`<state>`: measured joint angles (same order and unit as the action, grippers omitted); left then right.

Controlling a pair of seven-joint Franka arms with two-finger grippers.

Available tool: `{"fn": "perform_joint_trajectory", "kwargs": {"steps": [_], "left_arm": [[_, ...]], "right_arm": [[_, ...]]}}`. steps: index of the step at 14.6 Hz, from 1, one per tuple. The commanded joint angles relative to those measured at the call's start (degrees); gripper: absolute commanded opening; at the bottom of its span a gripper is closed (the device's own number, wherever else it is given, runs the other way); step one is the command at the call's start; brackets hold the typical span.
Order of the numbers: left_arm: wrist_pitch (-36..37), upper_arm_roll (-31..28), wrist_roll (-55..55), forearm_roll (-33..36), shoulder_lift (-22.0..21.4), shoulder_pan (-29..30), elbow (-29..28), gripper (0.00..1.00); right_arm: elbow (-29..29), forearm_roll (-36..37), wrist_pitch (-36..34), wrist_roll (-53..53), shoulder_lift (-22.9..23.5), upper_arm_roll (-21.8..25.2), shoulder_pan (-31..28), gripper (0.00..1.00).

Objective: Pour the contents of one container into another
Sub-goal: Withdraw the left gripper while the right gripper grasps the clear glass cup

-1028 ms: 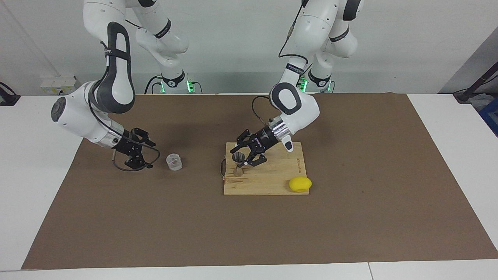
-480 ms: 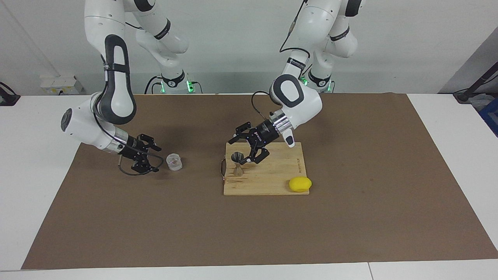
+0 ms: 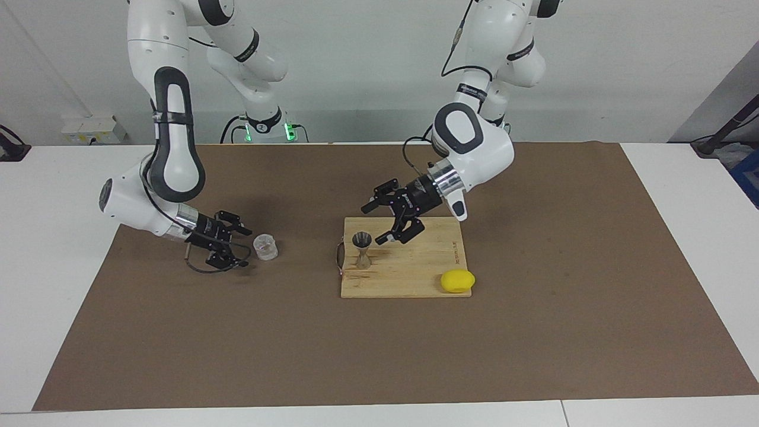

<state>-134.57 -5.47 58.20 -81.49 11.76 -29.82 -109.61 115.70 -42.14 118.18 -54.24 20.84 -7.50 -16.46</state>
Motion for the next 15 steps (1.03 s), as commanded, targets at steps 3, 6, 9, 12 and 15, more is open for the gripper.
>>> {"fn": "perform_joint_trajectory", "kwargs": {"steps": [3,6,9,12,15], "left_arm": [[5.89,0.38,0.16,18.52,-5.51,8.00,-2.10,1.00],[6.08,0.29,0.16,29.16,-7.97,12.67,-2.01,1.00],[5.03,0.11,0.07,37.35,-10.69,16.18,-2.10,1.00],[5.54,0.29,-0.54,44.22,-13.33,20.22,-2.36,1.00],[7.91,-0.33,-1.07,55.94,-13.78,21.98,-0.79,1.00]], "right_arm": [[2.51,-4.87,0.99,2.21,-0.71,-0.50,0.11,1.00],[4.26,-7.25,1.69,4.23,-1.15,-0.59,0.11,0.99],[5.32,-9.96,1.96,5.11,-1.50,-0.59,0.11,0.99],[6.38,-12.25,2.58,6.33,-1.94,-0.59,0.20,0.95],[7.17,-13.93,2.67,7.22,-2.30,-0.59,0.20,0.94]]}}
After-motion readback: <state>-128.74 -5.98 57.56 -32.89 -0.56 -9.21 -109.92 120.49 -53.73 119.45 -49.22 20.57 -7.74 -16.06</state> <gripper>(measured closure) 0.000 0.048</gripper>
